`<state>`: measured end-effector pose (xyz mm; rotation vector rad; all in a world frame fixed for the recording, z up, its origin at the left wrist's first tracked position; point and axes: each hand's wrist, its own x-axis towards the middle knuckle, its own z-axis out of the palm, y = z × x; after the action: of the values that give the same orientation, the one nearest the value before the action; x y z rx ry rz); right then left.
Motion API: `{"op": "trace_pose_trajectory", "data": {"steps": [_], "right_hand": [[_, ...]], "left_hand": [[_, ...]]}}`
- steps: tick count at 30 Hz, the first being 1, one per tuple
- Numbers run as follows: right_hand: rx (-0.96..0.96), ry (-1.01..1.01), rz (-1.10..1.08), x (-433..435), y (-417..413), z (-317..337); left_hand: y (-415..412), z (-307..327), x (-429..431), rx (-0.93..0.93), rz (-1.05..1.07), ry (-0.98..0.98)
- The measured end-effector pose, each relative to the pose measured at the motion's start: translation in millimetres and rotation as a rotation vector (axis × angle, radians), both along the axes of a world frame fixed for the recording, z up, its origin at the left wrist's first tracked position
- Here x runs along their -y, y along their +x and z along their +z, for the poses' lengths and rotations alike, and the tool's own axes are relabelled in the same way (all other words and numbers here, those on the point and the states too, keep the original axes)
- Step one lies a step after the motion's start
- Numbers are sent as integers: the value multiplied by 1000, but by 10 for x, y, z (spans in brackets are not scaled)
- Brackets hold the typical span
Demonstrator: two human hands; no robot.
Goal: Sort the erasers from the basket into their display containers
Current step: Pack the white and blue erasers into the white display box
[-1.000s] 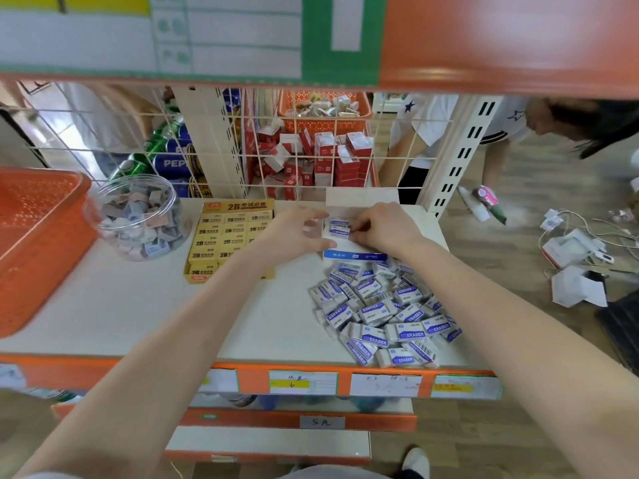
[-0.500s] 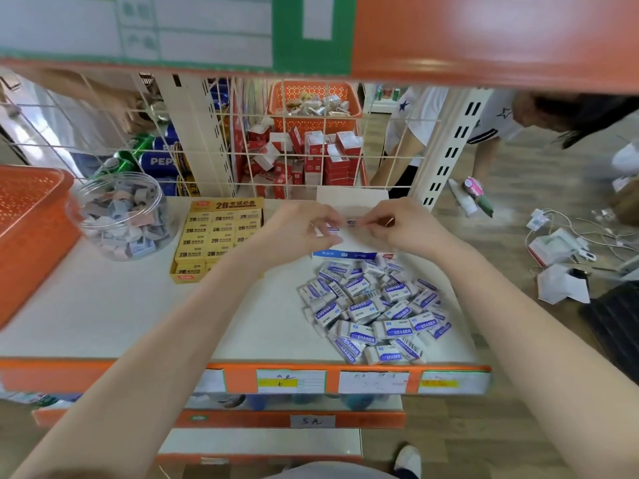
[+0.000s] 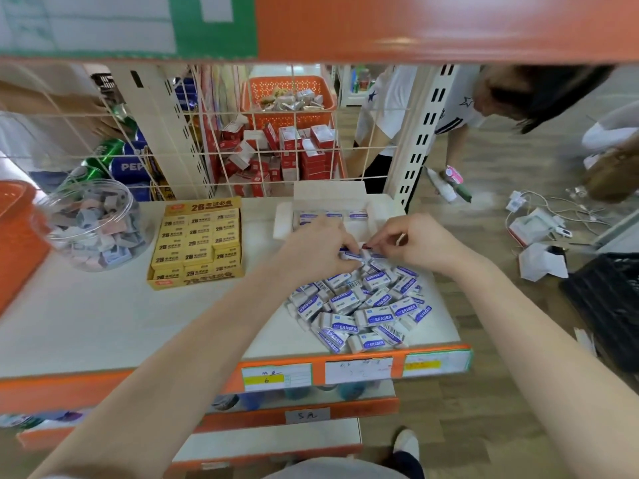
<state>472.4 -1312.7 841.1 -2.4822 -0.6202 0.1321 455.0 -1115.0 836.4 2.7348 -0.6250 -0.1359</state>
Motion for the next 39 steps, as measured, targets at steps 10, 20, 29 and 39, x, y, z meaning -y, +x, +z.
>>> {"op": "trace_pose_trajectory", "data": {"steps": [10,20,29,39], "right_hand": [[7,-32,9,-16,-31,14],[134,-397,-5,-314,-50,1],[271,-158,42,-325,-76,92],[-8,426,-53,-554,-61,142]], "left_hand": [[14,13,-137,40,-21,-20],[-10,-20,-222,154,-16,119],[-67,29,-290,148,36,-237],[-112,71,-363,24,255,-498]]}}
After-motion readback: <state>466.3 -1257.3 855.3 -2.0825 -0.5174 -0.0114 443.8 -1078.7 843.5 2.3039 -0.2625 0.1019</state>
